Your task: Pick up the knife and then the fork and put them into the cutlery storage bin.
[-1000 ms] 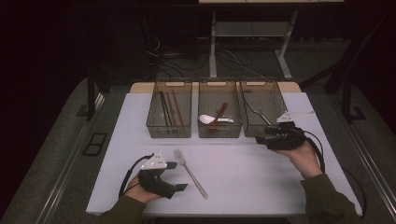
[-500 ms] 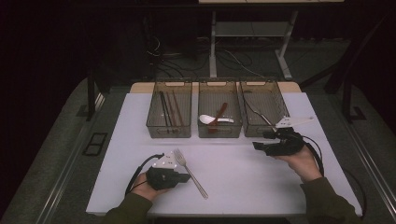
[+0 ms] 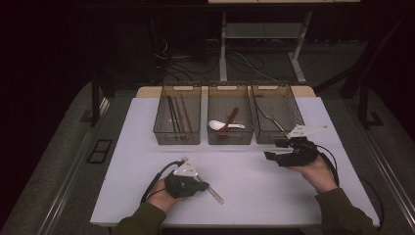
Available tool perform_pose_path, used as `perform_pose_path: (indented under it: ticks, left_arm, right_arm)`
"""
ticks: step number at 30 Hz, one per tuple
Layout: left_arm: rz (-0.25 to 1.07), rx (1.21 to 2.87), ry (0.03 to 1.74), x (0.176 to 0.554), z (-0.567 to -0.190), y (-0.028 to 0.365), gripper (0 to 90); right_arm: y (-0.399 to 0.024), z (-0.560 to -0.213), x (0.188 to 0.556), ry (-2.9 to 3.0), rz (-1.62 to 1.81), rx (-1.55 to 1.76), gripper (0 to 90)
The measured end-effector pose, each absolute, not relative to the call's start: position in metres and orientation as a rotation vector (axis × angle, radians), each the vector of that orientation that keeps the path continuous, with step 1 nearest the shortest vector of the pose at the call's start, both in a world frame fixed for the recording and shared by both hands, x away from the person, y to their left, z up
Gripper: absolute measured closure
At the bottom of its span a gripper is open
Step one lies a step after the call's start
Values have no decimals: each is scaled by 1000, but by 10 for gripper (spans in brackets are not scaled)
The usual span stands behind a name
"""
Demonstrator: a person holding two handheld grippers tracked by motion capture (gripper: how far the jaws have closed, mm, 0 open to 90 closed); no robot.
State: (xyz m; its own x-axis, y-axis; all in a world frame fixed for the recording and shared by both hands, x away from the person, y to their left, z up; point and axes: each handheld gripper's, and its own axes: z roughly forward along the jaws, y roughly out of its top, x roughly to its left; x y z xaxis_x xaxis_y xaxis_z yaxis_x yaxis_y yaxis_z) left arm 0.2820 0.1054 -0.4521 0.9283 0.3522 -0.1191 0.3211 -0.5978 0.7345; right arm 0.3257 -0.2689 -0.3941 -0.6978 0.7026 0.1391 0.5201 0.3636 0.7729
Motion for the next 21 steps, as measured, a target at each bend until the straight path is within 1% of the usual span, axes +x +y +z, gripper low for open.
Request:
perform_pose_path:
  ticks: [5, 8, 13, 15, 18, 20, 21]
  left_arm:
    - [87, 2256, 455, 290, -452, 94, 894]
    - [83, 2258, 461, 289, -452, 94, 886]
    - [60, 2222, 494, 282, -449, 105, 740]
    - [52, 2202, 500, 278, -447, 111, 712]
    - [51, 2174, 523, 274, -444, 120, 638]
    - [76, 2162, 548, 271, -442, 125, 570]
    - [72, 2131, 575, 270, -442, 128, 540]
  right_arm:
    - [-267, -394, 326, 2412, 1241, 1086, 331]
    - [-264, -394, 325, 2419, 1239, 1072, 332]
    - [-254, -394, 324, 2442, 1233, 1046, 333]
    - [-246, -395, 324, 2466, 1219, 1024, 333]
    - [-235, -396, 323, 2507, 1200, 985, 340]
    - [-228, -396, 322, 2527, 1194, 969, 346]
    - [-224, -396, 322, 2540, 1187, 964, 356]
